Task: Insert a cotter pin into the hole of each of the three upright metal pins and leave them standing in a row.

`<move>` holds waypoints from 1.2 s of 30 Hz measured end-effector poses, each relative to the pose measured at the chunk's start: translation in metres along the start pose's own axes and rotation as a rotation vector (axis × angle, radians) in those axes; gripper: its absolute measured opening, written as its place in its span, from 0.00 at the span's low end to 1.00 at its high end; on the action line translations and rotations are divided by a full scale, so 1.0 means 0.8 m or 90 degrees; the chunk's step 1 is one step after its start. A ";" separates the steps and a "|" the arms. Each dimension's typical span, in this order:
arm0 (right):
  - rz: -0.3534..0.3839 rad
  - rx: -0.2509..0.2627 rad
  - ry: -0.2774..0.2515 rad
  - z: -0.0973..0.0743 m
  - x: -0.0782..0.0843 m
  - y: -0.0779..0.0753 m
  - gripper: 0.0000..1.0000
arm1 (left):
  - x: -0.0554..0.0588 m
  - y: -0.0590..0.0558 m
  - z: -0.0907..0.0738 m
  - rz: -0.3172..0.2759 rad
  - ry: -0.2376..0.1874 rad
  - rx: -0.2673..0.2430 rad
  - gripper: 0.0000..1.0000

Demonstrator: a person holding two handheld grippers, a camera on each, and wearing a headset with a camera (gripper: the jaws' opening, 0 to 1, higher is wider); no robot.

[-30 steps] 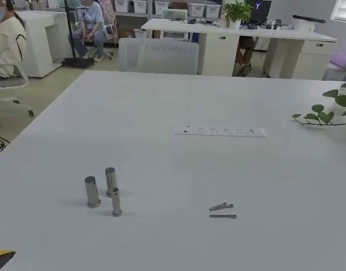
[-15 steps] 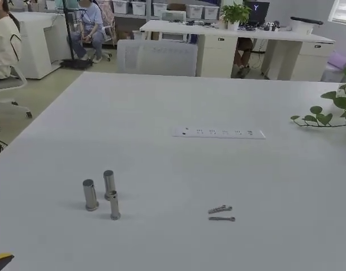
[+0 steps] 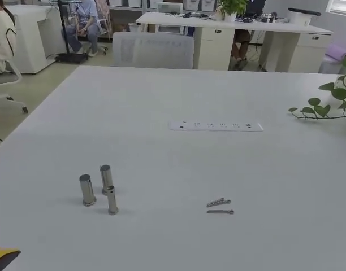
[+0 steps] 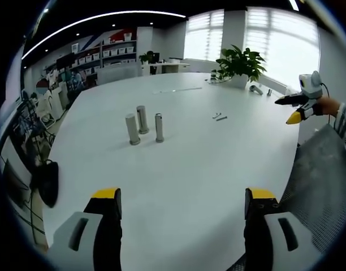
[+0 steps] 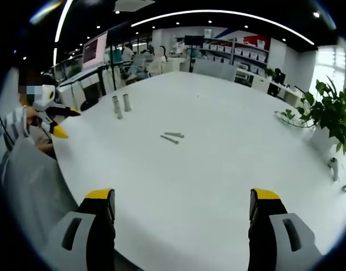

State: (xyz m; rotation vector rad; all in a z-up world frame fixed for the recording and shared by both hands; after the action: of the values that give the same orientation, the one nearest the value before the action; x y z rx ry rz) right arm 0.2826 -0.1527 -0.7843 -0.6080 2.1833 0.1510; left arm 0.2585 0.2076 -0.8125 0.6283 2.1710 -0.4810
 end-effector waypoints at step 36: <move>0.014 -0.020 0.039 0.010 0.025 0.011 1.00 | -0.030 0.009 0.044 0.030 0.016 0.045 0.85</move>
State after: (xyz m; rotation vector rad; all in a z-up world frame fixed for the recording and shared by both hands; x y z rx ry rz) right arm 0.2736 -0.1502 -0.8052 -0.6132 2.2513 0.1800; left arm 0.2969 0.1878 -0.8156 0.7267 2.1656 -0.5297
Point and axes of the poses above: the centre of the closed fingertips' face, and the gripper's own axes: z roughly forward along the fingers, y roughly to its left, x roughly out of its underside, the point moved 1 cm from there along -z, roughly backward along the fingers, and after that the axes turned 5 degrees about x, right-handed, at the moved point
